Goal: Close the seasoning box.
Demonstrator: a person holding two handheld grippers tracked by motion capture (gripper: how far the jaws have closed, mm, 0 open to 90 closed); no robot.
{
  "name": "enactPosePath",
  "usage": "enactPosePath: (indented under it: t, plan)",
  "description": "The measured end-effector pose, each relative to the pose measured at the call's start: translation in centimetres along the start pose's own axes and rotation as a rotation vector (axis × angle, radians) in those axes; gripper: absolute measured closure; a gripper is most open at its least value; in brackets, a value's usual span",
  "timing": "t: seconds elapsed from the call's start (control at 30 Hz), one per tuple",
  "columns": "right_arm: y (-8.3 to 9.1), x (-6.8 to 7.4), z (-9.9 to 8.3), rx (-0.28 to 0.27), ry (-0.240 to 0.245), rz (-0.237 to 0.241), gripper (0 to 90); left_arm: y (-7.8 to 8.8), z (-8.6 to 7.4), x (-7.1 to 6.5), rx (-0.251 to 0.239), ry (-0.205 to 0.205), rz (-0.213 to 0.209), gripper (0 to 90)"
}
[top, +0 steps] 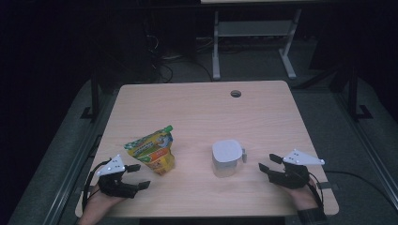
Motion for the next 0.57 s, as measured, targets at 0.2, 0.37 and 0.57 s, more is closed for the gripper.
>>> enactPosePath:
  t: [0.2, 0.37, 0.57]
  plan:
    - [-0.8, -0.1, -0.7, 0.032, -0.008, -0.042, 23.0, -0.1, -0.1, 0.1, 0.001, 0.002, 0.009, 18.5]
    - [-1.4, -0.4, -1.3, 0.065, -0.004, -0.063, 18.5, -0.2, -0.1, 0.3, 0.008, 0.005, 0.020, 16.7]
    - [-1.6, -0.3, -1.3, 0.058, 0.005, -0.073, 16.2, -0.2, -0.1, 0.3, 0.007, 0.003, 0.023, 16.7]
Point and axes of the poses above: each handheld gripper's, and its own axes: y roughly backward along the jaws, z roughly out of its top, x roughly to its left, the point moved 3 cm from there along -y, roughly forward along the jaws, and after that the axes turned 9 degrees about -z, right-handed, at the moved point
